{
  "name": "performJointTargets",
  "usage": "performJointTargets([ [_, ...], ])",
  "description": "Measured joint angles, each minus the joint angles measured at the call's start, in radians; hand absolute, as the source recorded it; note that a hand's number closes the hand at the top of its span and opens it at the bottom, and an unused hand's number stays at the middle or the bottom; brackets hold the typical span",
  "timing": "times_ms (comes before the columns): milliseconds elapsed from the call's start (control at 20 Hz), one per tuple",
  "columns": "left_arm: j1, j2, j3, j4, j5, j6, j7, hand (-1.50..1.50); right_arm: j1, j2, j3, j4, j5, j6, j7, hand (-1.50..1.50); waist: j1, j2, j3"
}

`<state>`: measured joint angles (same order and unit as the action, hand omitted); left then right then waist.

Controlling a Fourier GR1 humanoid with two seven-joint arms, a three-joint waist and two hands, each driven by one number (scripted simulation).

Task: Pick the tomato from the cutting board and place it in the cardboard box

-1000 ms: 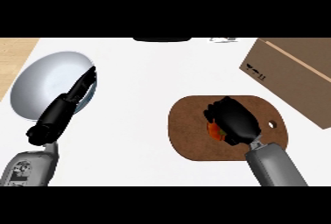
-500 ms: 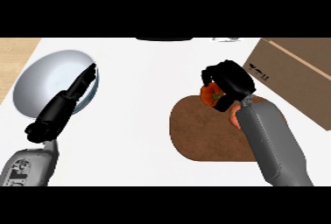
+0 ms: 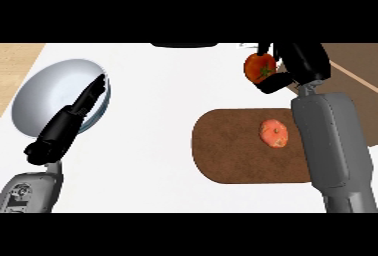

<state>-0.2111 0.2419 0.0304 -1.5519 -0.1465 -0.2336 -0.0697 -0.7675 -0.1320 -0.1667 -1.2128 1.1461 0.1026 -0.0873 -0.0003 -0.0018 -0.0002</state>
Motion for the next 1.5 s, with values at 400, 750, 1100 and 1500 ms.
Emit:
performJointTargets([
  [400, -0.013, -0.009, 0.001, -0.006, 0.007, -0.008, 0.016, 0.00, -0.119, -0.132, -0.208, 0.114, -0.072, -0.055, 0.111, 1.50, 0.010, 0.005, 0.000],
  [750, -0.027, -0.015, -0.004, -0.001, -0.003, -0.011, 0.008, 0.00, -0.210, -0.319, -0.280, 0.394, -0.069, -0.110, 0.052, 1.50, 0.023, 0.011, 0.000],
  [1100, -0.030, -0.021, -0.012, 0.008, -0.008, -0.017, -0.008, 0.00, -0.250, -0.466, -0.269, 0.669, -0.021, 0.000, 0.004, 1.50, 0.041, 0.020, 0.001],
  [1500, -0.070, -0.021, -0.009, 0.029, -0.006, -0.026, 0.004, 0.00, -0.259, -0.594, -0.237, 0.889, 0.028, 0.114, -0.095, -1.50, 0.054, 0.027, 0.001],
])
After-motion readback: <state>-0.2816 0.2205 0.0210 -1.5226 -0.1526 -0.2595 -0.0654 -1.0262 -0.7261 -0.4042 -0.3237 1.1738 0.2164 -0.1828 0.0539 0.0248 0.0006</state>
